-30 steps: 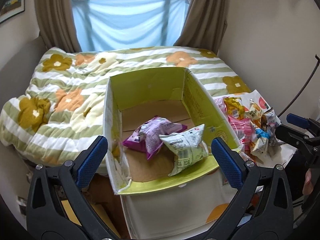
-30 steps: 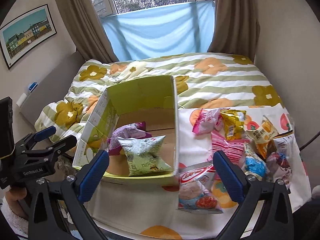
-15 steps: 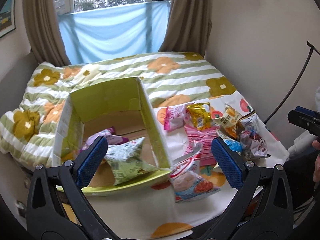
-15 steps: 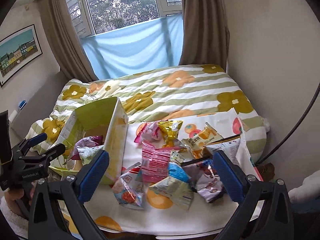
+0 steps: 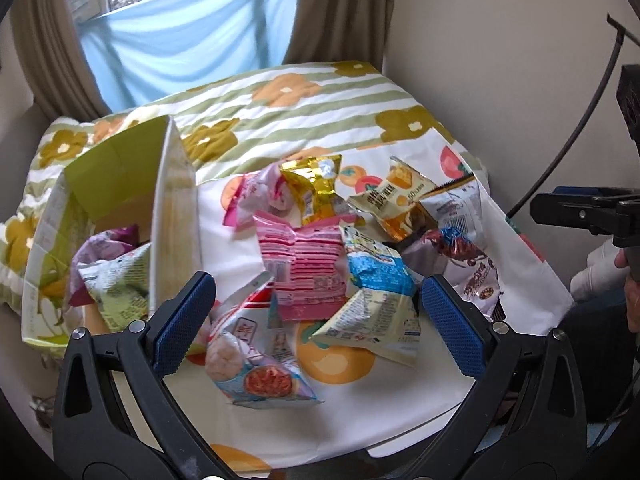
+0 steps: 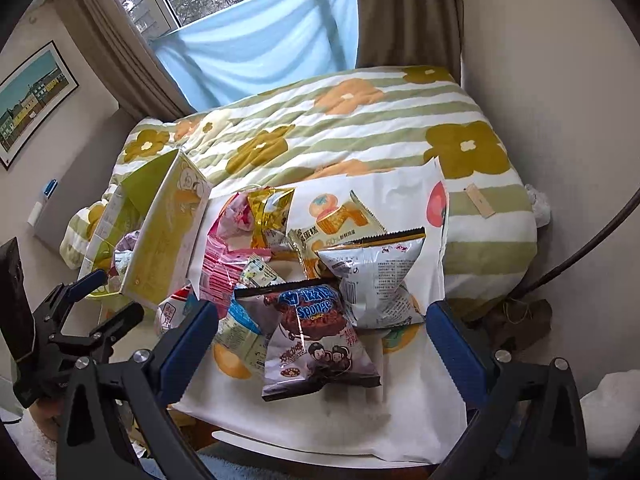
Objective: Organize snacks
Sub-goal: 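Grasp the blue-white snack bag with the left tool while the right tool grasps the brown Sponge bag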
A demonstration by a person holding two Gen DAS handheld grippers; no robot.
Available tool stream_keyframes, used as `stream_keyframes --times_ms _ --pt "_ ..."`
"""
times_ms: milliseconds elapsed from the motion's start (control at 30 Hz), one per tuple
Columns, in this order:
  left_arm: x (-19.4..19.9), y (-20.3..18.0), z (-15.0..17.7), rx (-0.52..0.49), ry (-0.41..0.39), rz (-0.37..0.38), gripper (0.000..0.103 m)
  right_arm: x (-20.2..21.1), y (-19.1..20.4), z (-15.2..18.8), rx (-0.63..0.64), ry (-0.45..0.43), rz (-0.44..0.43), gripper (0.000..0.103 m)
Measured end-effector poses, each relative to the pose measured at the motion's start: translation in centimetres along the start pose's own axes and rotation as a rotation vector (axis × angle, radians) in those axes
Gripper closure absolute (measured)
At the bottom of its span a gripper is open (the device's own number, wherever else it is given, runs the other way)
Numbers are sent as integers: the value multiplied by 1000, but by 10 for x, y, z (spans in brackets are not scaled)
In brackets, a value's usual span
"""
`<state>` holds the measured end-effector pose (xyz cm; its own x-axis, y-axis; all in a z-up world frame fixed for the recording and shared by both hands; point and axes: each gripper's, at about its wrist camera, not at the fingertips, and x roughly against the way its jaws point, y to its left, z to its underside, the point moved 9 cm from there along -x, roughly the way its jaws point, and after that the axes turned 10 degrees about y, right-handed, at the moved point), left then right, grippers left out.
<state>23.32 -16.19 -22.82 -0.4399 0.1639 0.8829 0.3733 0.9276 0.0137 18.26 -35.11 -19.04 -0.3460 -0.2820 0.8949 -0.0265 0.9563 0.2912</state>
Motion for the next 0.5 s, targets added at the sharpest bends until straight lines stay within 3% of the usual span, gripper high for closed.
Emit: stream_keyframes --times_ms 300,500 --pt "-72 -51 12 -196 101 5 1 -56 -8 12 -24 131 -93 0" --pt "-104 -56 19 -242 157 32 6 -85 -7 17 -93 187 -122 0"
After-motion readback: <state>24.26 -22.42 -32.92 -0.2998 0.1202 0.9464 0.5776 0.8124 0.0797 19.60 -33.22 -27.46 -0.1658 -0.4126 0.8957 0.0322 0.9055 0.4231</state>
